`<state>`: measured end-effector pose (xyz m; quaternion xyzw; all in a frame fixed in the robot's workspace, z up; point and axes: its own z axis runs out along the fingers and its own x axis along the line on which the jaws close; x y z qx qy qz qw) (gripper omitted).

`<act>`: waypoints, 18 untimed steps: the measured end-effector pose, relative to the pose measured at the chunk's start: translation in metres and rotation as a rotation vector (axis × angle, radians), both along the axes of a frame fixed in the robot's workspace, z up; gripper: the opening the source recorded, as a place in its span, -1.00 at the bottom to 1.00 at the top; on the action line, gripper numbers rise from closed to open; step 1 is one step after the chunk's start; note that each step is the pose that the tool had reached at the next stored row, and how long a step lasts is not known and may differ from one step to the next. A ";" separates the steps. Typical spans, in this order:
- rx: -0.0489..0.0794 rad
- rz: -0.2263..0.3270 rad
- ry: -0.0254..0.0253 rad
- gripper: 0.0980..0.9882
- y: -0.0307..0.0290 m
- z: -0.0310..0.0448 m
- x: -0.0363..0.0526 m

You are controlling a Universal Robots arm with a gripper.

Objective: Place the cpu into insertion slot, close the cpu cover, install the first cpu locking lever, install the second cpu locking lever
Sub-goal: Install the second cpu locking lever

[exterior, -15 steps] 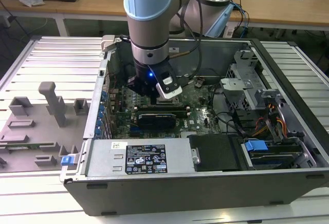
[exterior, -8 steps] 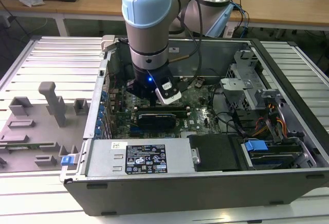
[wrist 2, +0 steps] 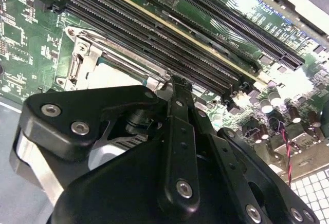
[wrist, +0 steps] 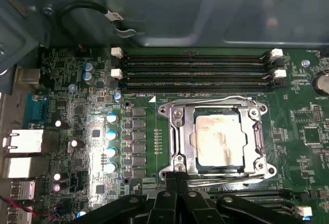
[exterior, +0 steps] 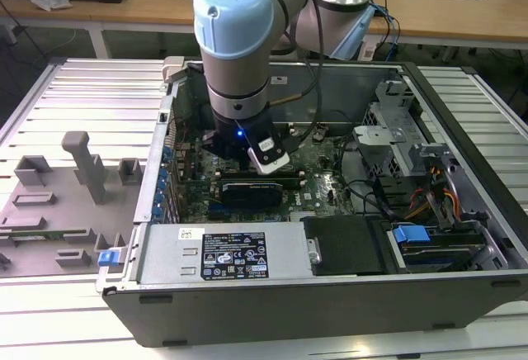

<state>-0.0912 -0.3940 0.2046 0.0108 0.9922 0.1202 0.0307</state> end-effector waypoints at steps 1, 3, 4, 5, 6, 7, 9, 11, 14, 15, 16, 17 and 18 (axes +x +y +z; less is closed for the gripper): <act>0.001 0.000 0.0000 -0.98 0.0000 -0.0005 -0.0002; 0.002 0.000 -0.0001 -0.98 0.0000 -0.0018 -0.0008; 0.003 0.001 0.0000 -0.98 0.0000 -0.0022 -0.0009; 0.003 0.001 0.0000 -0.98 0.0002 -0.0027 -0.0011; 0.003 0.001 0.0000 -0.98 0.0004 -0.0032 -0.0012; 0.003 0.002 0.0000 -0.98 0.0006 -0.0035 -0.0013; 0.003 0.002 -0.0001 -0.98 0.0016 -0.0042 -0.0016; 0.003 0.003 0.0000 -0.98 0.0034 -0.0048 -0.0020; 0.003 0.004 -0.0001 -0.98 0.0047 -0.0054 -0.0028; 0.003 0.004 -0.0002 -0.98 0.0050 -0.0056 -0.0031; 0.003 0.004 0.0000 -0.98 0.0051 -0.0060 -0.0036; 0.003 0.004 0.0001 -0.98 0.0051 -0.0068 -0.0041; 0.003 0.004 0.0001 -0.98 0.0051 -0.0069 -0.0042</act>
